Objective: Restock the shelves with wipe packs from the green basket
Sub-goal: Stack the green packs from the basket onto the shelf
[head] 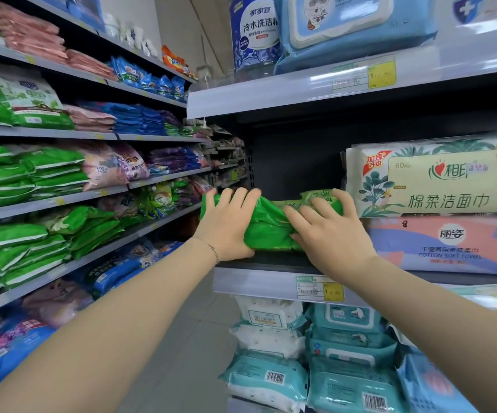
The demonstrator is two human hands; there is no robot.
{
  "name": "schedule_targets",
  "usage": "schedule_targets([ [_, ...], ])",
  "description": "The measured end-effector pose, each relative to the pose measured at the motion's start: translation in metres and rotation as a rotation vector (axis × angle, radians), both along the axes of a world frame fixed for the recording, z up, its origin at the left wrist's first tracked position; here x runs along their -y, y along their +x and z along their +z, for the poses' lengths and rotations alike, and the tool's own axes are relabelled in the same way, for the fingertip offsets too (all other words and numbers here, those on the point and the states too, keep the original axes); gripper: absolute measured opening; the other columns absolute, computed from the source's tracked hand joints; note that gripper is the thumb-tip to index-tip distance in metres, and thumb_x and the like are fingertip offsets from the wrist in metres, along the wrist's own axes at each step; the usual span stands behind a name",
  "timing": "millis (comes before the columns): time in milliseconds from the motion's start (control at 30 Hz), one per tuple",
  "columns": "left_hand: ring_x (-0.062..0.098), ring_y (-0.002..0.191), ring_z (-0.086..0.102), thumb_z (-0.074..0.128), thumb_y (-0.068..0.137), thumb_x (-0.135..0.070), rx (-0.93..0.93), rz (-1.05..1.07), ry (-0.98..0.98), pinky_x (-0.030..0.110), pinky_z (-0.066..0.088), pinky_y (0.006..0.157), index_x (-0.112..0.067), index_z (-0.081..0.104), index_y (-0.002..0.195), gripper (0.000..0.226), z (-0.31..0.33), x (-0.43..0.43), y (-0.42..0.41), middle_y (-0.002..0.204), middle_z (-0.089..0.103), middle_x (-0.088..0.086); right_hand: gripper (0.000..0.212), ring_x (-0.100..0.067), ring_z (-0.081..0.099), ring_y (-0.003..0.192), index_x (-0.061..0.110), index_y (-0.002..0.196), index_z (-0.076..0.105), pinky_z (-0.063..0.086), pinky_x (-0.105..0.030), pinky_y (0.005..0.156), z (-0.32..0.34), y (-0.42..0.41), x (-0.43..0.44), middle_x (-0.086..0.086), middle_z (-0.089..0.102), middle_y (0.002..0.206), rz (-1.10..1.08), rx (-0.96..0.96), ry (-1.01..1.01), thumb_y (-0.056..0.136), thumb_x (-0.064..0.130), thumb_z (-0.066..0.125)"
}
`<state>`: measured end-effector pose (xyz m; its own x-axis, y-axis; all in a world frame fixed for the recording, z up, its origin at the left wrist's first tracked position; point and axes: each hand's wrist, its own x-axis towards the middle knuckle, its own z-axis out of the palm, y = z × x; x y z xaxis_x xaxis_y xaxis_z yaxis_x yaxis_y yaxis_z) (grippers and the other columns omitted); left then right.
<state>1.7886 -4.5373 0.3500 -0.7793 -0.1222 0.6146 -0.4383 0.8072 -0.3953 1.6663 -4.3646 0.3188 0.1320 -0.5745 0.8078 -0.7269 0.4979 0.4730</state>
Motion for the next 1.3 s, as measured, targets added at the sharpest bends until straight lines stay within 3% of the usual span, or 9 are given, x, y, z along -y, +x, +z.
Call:
schedule_targets([
  [200,0.029,0.102,0.051,0.062,0.051,-0.063,-0.185,-0.044,-0.115,0.048,0.035,0.091,-0.016,0.041,0.126,0.092,0.001,0.017,0.029,0.115,0.053,0.003,0.060,-0.031,0.049,0.126,0.007,0.130,0.055,0.026,-0.046,0.105,-0.003,0.020,-0.014,-0.014,0.053,0.136,0.175,-0.117,0.205,0.073,0.021,0.067],
  [400,0.030,0.099,0.050,0.041,0.053,-0.070,-0.258,0.069,-0.133,0.047,0.035,0.084,-0.011,0.045,0.127,0.095,0.017,0.029,0.074,0.115,0.054,0.008,0.027,-0.031,0.057,0.107,0.011,0.100,0.060,0.036,-0.042,0.080,-0.010,0.036,-0.013,-0.012,0.061,0.119,0.239,-0.206,0.343,0.081,0.024,0.047],
  [567,0.031,0.100,0.048,0.058,0.053,-0.065,-0.332,0.138,-0.152,0.049,0.032,0.087,-0.010,0.045,0.127,0.093,0.026,0.040,0.107,0.115,0.052,0.010,0.031,-0.026,0.055,0.067,0.017,0.080,0.060,0.038,-0.034,0.060,-0.012,0.031,0.006,-0.001,0.057,0.071,0.213,0.054,0.382,0.086,0.032,0.034],
  [733,0.031,0.101,0.048,0.076,0.047,-0.050,-0.361,0.202,-0.146,0.050,0.032,0.088,-0.011,0.045,0.128,0.095,0.030,0.046,0.121,0.114,0.052,0.010,0.065,-0.029,0.043,0.125,0.021,0.133,0.048,0.032,-0.043,0.097,-0.007,0.025,0.020,-0.003,0.050,0.136,-0.156,0.656,0.431,0.094,0.054,0.007],
  [833,0.031,0.105,0.047,0.077,0.046,-0.050,-0.375,0.218,-0.137,0.051,0.032,0.090,-0.011,0.044,0.129,0.097,0.031,0.047,0.123,0.116,0.052,0.009,0.064,-0.031,0.047,0.123,0.018,0.138,0.043,0.036,-0.044,0.100,-0.011,0.018,0.026,-0.010,0.053,0.134,-0.232,0.978,0.472,0.097,0.056,0.012],
  [1000,0.031,0.103,0.047,0.076,0.046,-0.052,-0.407,0.203,-0.115,0.052,0.034,0.090,-0.012,0.042,0.128,0.097,0.034,0.044,0.119,0.115,0.051,0.009,0.075,-0.028,0.031,0.139,0.025,0.151,0.019,0.026,-0.047,0.111,-0.011,0.007,0.039,-0.005,0.033,0.152,-0.289,1.184,0.482,0.091,0.068,0.009],
  [1133,0.030,0.099,0.047,0.057,0.048,-0.061,-0.423,0.180,-0.090,0.049,0.033,0.085,-0.013,0.042,0.127,0.094,0.035,0.034,0.114,0.113,0.051,0.007,0.079,-0.028,0.026,0.141,0.025,0.151,0.023,0.021,-0.044,0.114,-0.003,0.009,0.043,-0.003,0.025,0.156,-0.167,1.374,0.438,0.088,0.073,0.019],
  [1200,0.029,0.099,0.047,0.046,0.049,-0.065,-0.417,0.172,-0.080,0.047,0.032,0.086,-0.014,0.043,0.127,0.093,0.033,0.027,0.111,0.112,0.051,0.006,0.068,-0.030,0.040,0.131,0.022,0.143,0.038,0.031,-0.044,0.106,-0.004,0.018,0.035,-0.008,0.043,0.144,-0.157,1.162,0.460,0.092,0.065,0.028],
  [1300,0.030,0.099,0.049,0.040,0.048,-0.067,-0.402,0.151,-0.081,0.048,0.034,0.084,-0.013,0.045,0.126,0.095,0.027,0.023,0.104,0.113,0.053,0.007,0.043,-0.028,0.058,0.094,0.018,0.098,0.062,0.039,-0.036,0.077,-0.011,0.036,0.019,-0.004,0.063,0.096,0.084,0.619,0.347,0.092,0.046,0.029],
])
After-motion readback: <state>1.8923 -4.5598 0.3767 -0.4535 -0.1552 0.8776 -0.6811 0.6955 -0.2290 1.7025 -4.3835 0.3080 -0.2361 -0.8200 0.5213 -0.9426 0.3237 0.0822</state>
